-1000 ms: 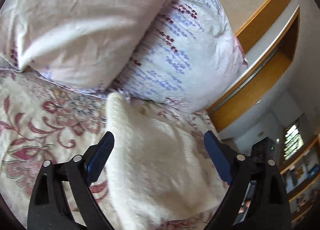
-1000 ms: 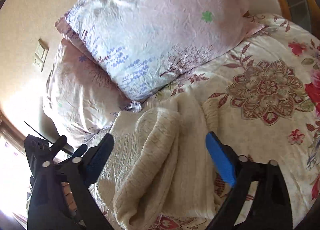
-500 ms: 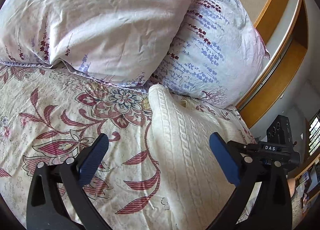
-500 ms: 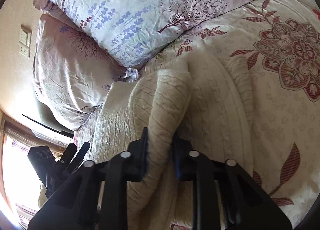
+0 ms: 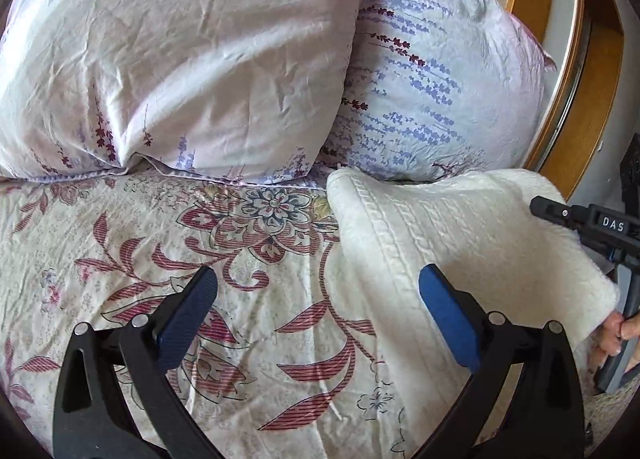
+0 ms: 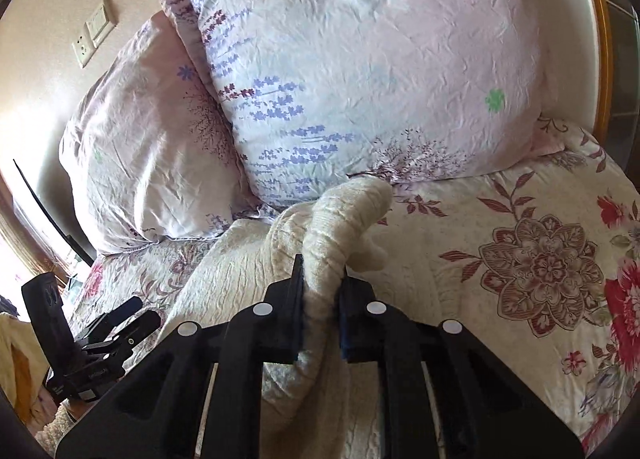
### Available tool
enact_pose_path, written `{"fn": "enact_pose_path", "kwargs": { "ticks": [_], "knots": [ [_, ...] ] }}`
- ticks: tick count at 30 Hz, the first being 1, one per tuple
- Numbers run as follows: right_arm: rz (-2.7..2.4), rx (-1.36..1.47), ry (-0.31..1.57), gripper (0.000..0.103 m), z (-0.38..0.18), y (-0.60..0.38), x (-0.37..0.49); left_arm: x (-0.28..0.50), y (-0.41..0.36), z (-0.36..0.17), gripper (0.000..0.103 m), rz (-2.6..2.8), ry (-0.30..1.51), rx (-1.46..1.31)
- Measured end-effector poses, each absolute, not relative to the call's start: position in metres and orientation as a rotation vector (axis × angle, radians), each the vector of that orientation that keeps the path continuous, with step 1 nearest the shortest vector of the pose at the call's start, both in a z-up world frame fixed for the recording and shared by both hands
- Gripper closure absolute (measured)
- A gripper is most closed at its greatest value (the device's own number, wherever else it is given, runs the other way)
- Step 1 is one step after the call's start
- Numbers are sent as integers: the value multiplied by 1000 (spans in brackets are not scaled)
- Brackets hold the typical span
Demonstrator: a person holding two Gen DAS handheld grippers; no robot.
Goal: Fold small clothes
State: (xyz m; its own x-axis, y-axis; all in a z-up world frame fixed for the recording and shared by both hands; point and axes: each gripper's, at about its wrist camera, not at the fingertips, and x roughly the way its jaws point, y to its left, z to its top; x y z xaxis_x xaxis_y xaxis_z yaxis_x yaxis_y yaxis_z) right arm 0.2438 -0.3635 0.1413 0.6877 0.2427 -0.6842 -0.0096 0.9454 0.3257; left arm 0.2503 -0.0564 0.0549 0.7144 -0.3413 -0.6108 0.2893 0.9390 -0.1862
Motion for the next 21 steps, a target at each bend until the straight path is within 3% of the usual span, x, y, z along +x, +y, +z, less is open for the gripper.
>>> {"fn": "enact_pose_path", "kwargs": {
  "ticks": [21],
  "knots": [
    [55,413,806,90,128,-403,241,253,-67,49,2,-306,728,37]
  ]
}}
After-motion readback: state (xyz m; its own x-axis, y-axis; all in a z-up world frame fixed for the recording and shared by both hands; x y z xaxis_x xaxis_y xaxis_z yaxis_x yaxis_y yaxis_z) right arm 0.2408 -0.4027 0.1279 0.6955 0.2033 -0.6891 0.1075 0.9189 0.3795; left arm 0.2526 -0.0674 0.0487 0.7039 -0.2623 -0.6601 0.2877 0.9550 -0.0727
